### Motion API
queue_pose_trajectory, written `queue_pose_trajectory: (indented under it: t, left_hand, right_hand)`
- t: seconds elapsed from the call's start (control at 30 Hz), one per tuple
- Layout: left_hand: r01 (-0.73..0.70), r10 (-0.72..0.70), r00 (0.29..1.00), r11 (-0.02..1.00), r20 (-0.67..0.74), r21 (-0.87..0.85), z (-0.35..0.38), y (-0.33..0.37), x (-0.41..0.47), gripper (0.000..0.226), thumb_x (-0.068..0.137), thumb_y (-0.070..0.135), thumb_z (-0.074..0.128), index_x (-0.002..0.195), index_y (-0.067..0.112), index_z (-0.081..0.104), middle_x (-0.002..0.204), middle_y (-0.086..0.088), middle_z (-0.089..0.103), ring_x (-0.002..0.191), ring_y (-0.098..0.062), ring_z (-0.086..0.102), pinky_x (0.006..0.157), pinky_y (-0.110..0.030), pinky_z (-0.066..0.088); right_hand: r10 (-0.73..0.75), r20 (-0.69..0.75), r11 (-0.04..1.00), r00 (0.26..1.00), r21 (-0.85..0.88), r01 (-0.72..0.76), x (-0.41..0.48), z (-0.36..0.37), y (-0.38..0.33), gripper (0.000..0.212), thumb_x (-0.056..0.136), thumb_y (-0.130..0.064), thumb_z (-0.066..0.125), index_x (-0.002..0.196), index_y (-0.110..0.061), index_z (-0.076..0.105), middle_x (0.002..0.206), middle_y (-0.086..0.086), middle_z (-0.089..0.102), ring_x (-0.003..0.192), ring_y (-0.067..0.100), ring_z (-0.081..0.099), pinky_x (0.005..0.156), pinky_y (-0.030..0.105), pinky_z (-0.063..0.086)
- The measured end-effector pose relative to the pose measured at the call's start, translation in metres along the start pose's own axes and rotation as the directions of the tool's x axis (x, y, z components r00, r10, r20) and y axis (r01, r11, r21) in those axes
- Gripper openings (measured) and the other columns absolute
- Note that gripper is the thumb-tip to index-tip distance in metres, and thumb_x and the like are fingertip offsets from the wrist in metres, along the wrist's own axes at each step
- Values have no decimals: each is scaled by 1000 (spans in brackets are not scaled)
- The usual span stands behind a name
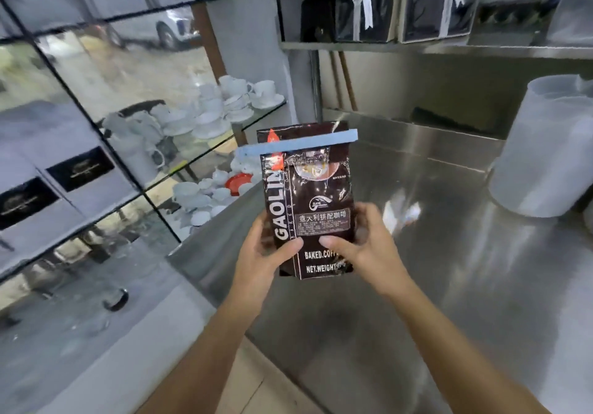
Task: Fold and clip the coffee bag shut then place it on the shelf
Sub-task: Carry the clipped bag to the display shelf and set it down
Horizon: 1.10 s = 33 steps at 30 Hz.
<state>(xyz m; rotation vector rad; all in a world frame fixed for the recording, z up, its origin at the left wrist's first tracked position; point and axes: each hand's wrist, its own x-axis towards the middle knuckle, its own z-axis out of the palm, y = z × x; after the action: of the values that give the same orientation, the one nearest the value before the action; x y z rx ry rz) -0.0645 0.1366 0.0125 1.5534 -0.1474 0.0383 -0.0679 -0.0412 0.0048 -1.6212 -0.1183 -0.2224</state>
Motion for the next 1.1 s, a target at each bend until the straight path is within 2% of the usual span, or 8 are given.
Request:
queue_pose_trajectory:
  t: [0.2, 0.33, 0.53, 0.67, 0.8, 0.9, 1.0, 1.1]
  left_hand:
    - [-83, 80, 981, 996, -177, -11, -77, 38, -45, 66, 58, 33, 78, 119, 35, 53, 112, 0, 66, 106, -20, 61, 86, -39, 51]
    - [-158, 161, 948, 987, -273, 35, -146, 71, -81, 65, 61, 31, 80, 120, 35, 52, 106, 9, 68, 105, -19, 61, 83, -38, 53]
    - [-225, 278, 861, 959, -426, 172, -277, 125, -163, 59, 59, 33, 82, 109, 49, 54, 106, 9, 65, 95, -12, 64, 74, -26, 56]
    - [-193, 304, 775, 948, -554, 251, -361, 155, -227, 73, 54, 39, 78, 121, 37, 50, 110, 3, 63, 100, -20, 60, 80, -42, 55]
    - [-165, 329, 675, 940, -660, 299, -434, 178, -282, 75, 50, 41, 78, 120, 35, 52, 112, -2, 62, 103, -26, 60, 86, -50, 52]
    - [-159, 365, 610, 926, -704, 342, -483, 192, -313, 75, 52, 36, 81, 121, 30, 52, 115, -10, 61, 93, -11, 63, 77, -32, 57]
    - [-157, 413, 547, 905, -728, 396, -528, 206, -337, 72, 56, 32, 81, 122, 29, 52, 113, -7, 62, 80, 6, 61, 62, -12, 52]
    - [-132, 448, 490, 886, -748, 444, -572, 222, -354, 65, 60, 34, 73, 121, 33, 52, 111, -3, 62, 90, -5, 63, 62, -12, 51]
  right_hand:
    - [-130, 129, 992, 983, 12, 130, -16, 78, -49, 47, 61, -34, 80, 93, -44, 48, 95, -37, 62, 89, -9, 59, 71, 6, 47]
    - [-219, 199, 976, 955, 30, 217, -31, 150, -91, 49, 55, -39, 80, 91, -48, 48, 94, -37, 62, 89, -9, 60, 72, 8, 49]
    - [-314, 294, 949, 903, 128, 289, -78, 292, -144, 52, 51, -46, 77, 93, -44, 47, 99, -17, 62, 90, -5, 58, 83, 33, 50]
    - [-360, 402, 932, 842, 201, 302, -116, 391, -175, 59, 55, -45, 78, 103, -34, 45, 103, -18, 59, 90, -12, 55, 76, 21, 44]
    - [-387, 506, 919, 771, 274, 282, -151, 478, -202, 55, 58, -43, 79, 101, -39, 45, 105, -16, 59, 95, -2, 57, 80, 29, 48]
    - [-423, 557, 902, 715, 329, 278, -170, 536, -223, 54, 49, -55, 73, 94, -43, 46, 103, -16, 60, 94, 0, 58, 79, 31, 50]
    - [-467, 611, 879, 639, 401, 259, -180, 592, -242, 53, 48, -56, 71, 93, -43, 47, 99, -17, 62, 88, -8, 59, 69, 18, 48]
    - [-515, 640, 849, 570, 473, 237, -185, 651, -260, 50, 52, -51, 74, 94, -41, 48, 96, -15, 63, 85, -10, 59, 63, 8, 49]
